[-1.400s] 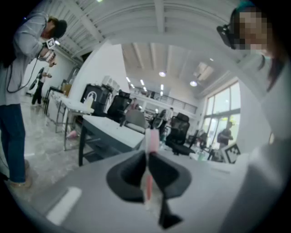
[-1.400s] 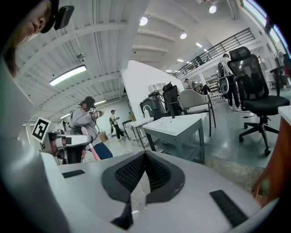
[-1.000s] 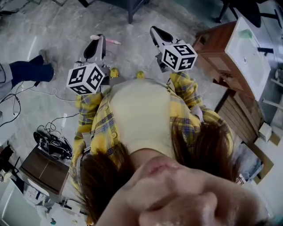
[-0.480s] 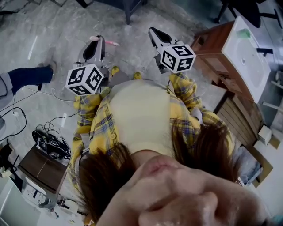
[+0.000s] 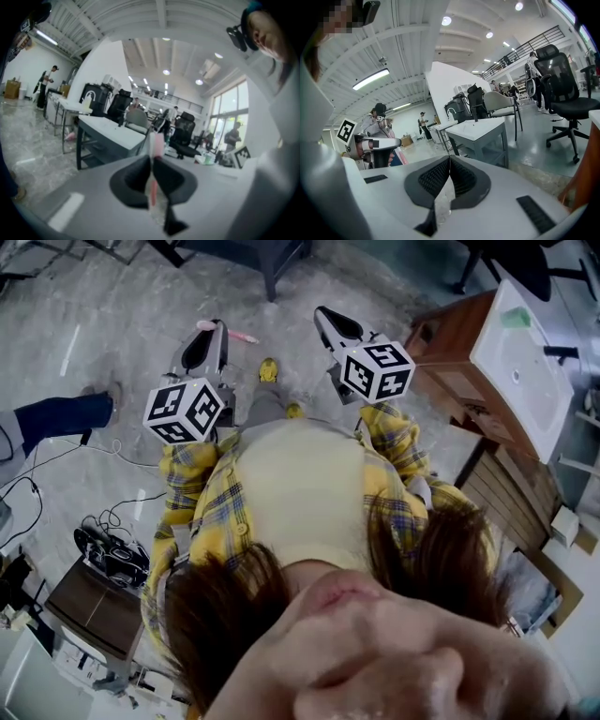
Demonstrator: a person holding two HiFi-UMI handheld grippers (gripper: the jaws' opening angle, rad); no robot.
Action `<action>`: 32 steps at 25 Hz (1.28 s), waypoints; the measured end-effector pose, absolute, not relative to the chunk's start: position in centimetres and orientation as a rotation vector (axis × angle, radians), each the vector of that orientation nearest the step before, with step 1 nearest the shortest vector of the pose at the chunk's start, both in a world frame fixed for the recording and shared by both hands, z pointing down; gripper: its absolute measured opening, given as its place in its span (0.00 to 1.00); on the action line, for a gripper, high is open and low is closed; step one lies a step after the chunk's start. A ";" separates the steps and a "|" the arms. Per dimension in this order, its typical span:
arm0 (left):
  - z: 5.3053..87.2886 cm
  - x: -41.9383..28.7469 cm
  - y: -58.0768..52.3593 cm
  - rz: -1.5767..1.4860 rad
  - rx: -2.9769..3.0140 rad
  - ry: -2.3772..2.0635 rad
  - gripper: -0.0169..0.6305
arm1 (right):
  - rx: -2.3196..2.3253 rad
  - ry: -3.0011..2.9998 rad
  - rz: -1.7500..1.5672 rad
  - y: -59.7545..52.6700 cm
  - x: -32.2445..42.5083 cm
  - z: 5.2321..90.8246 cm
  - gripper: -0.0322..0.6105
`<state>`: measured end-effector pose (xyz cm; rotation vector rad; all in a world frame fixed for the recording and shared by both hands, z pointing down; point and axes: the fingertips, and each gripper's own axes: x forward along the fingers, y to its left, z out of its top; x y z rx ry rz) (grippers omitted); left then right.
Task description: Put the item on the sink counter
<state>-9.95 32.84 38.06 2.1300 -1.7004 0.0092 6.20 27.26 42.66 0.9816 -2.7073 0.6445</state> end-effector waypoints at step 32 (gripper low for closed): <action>37.7 -16.6 12.6 -0.023 2.267 -1.467 0.06 | 1.143 -2.634 0.612 9.5 -1.9 41.2 0.07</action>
